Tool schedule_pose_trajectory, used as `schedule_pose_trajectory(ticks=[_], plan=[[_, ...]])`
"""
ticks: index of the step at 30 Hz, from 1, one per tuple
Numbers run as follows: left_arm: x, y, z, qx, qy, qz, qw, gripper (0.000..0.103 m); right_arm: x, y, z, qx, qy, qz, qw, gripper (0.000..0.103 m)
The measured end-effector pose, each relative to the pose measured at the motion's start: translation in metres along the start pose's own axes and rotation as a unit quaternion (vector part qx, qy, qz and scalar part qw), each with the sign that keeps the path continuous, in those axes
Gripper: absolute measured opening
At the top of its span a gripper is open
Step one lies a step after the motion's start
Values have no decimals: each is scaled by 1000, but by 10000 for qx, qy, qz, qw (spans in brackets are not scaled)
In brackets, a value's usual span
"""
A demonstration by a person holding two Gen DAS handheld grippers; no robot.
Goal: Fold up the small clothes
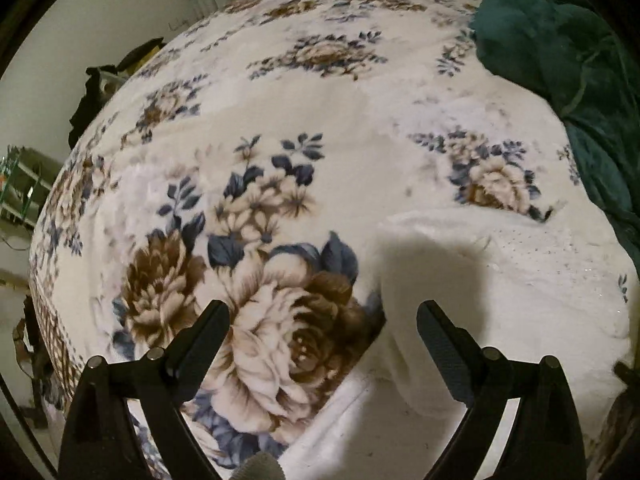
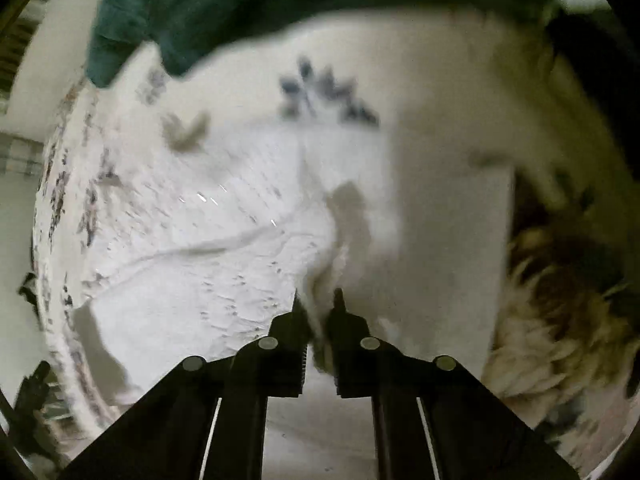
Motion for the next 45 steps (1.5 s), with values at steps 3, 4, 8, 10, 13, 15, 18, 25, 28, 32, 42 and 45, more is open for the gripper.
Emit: schedule_pose_trajectory(ticks=[3,4,8,10,13,15,18,25,28,32,42,45], plan=[[0,16,7,57,-7,-73,10000,96,-2,-38,13,108,86,425,9990,7],[-1,22,12,71,9,-100,9999,96,-3,-46,21,186,151,491,9985,7],[-4,51,30,152,191,-268,9993,96,-8,-48,56,472,346,384,9975,7],[-7,67,41,165,333,-371,9986,96,-7,-45,74,596,335,307,9972,7],[-12,96,52,69,623,-546,9965,96,-10,-35,84,775,240,250,9964,7],[-16,116,53,-22,760,-694,9947,96,-10,-24,86,879,202,166,9958,7],[-21,136,49,-33,841,-849,9928,98,-8,3,83,829,173,-177,9962,7],[-29,79,61,264,1196,-377,9918,98,-1,1,88,463,106,-632,9969,65],[-9,32,91,535,1561,-184,9861,98,20,-32,101,214,81,-719,9971,66],[57,-14,148,913,2130,-365,9721,98,54,-74,134,80,67,-873,9961,66],[346,-23,292,1664,2631,-2378,9201,97,41,-71,202,-579,-438,-1123,9910,66],[391,-9,324,1632,2691,-2520,9151,96,11,-39,186,-716,-643,-1047,9898,66]])
Point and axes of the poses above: each gripper's, at about its wrist camera, not at the fingertips, and y roughly the way its jaws point, z to its right, x to its underside, the point moved 8 cm from there along y, roughly the way its jaws point, and after that the axes turned 15 degrees about x, right-handed, at the moved point
